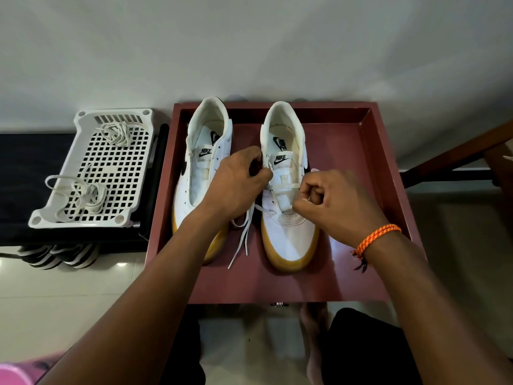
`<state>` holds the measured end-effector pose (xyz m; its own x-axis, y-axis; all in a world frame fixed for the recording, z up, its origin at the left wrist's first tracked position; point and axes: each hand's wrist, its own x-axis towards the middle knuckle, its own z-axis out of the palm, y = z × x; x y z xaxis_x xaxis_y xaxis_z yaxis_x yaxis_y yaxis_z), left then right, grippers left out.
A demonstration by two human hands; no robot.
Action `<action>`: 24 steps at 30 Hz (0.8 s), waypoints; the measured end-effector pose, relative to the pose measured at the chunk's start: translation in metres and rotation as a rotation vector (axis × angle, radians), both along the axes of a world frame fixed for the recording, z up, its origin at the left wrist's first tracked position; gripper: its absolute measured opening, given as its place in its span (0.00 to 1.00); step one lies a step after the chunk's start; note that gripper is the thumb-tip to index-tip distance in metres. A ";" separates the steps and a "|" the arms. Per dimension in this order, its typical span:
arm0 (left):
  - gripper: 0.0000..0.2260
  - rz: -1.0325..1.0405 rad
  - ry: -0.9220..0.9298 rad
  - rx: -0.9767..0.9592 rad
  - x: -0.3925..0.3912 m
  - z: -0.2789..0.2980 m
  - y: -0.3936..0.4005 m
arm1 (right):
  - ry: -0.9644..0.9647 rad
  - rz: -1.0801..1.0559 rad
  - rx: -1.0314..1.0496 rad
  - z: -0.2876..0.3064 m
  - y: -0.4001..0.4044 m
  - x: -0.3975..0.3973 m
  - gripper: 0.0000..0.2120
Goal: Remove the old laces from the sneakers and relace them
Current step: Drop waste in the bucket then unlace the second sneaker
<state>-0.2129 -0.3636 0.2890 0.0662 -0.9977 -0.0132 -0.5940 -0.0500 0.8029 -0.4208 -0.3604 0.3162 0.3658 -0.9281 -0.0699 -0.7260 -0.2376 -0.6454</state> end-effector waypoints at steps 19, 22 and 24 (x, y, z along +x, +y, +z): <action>0.08 -0.009 -0.005 0.001 0.001 0.002 0.002 | 0.031 0.121 0.047 -0.004 0.000 0.000 0.04; 0.07 -0.010 -0.001 0.013 0.000 0.003 0.002 | -0.031 0.057 0.037 0.000 -0.007 -0.012 0.06; 0.08 -0.008 -0.003 0.019 0.000 0.004 0.001 | -0.050 0.018 0.006 0.000 -0.009 -0.015 0.06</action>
